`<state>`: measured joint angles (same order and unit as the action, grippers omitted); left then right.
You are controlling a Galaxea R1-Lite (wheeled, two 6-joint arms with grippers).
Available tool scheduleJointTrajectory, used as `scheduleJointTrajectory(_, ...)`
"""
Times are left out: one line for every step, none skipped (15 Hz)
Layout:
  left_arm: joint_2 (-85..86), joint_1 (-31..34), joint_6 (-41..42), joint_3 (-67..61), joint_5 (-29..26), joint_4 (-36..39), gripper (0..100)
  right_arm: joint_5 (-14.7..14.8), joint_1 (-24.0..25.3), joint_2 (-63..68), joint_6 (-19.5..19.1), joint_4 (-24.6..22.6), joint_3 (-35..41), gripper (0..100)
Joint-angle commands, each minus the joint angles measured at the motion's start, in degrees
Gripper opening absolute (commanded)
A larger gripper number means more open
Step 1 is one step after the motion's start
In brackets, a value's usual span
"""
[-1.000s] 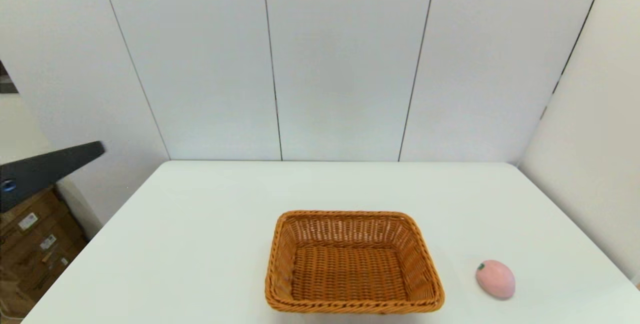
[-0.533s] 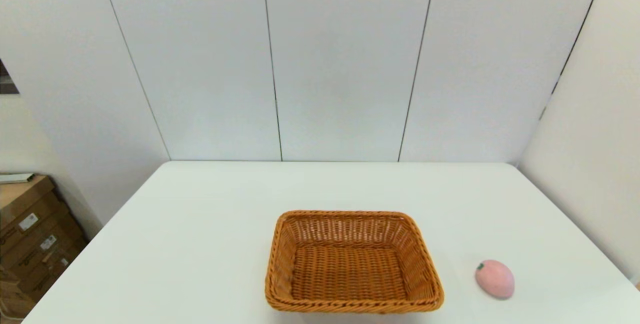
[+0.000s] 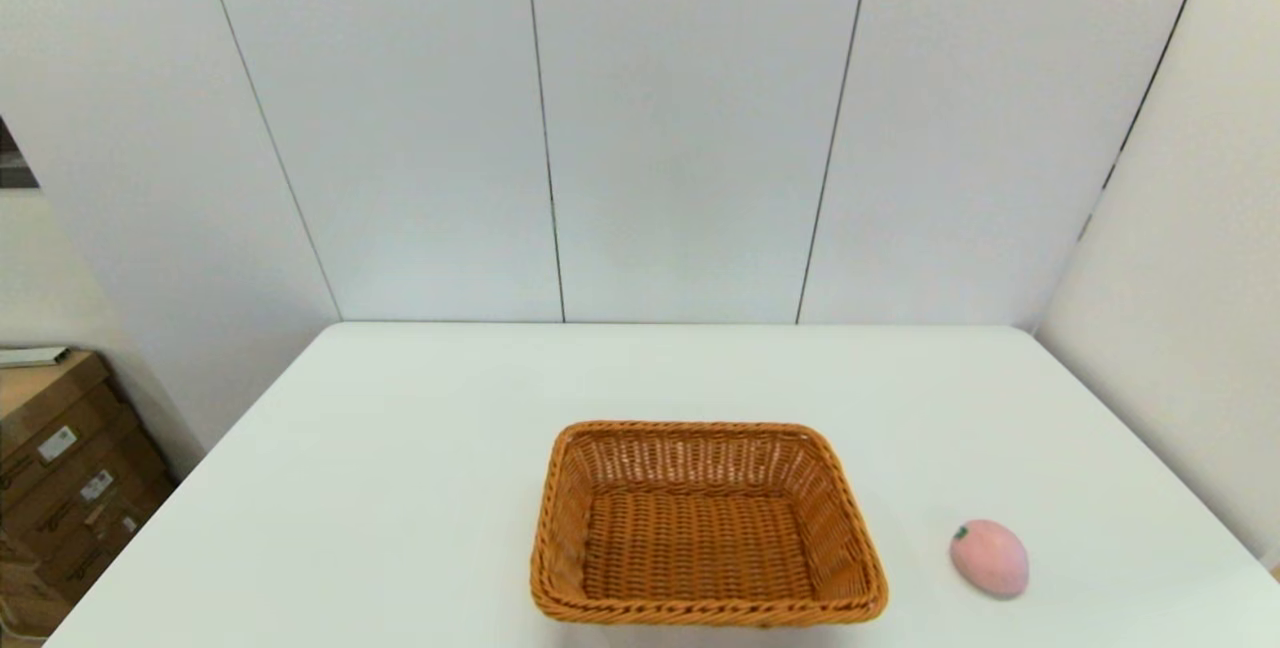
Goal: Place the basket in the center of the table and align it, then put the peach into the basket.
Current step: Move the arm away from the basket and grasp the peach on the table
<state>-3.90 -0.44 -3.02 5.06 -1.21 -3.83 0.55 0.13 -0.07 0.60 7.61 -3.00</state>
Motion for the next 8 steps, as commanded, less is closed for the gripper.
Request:
scheduleJointTrajectory(4.0, 0.0, -0.8, -4.4, 3.1, 2.6, 100, 0.2, 0.0, 0.0, -0.2, 0.0, -0.2, 100)
scheduleJointTrajectory(4.0, 0.0, -0.6, -4.8, 3.1, 3.8, 100, 0.7, 0.0, 0.0, -0.4, 0.3, -1.5, 100)
scheduleJointTrajectory(4.0, 0.0, -0.6, -4.8, 3.1, 3.8, 100, 0.9, 0.0, 0.6, -0.5, 1.6, -5.1, 100)
scheduleJointTrajectory(4.0, 0.0, -0.8, -4.8, 3.1, 3.9, 100, 0.9, 0.0, 5.3, -0.5, 4.0, -9.6, 100)
scheduleJointTrajectory(4.0, 0.0, -0.8, -4.8, 3.1, 3.9, 100, 0.9, 0.0, 11.3, -0.1, 5.3, -13.6, 100)
scheduleJointTrajectory(4.0, 0.0, -0.9, -4.8, 3.1, 3.9, 100, 0.7, 0.0, 20.3, -0.2, 5.4, -17.0, 100)
scheduleJointTrajectory(4.0, 0.0, -0.9, -4.8, 3.0, 3.9, 100, 0.2, 0.4, 27.7, -1.5, 5.1, -17.4, 100)
scheduleJointTrajectory(4.0, 0.0, -0.9, -4.8, 3.0, 3.9, 100, 0.4, 1.1, 38.1, -5.0, 4.3, -17.6, 100)
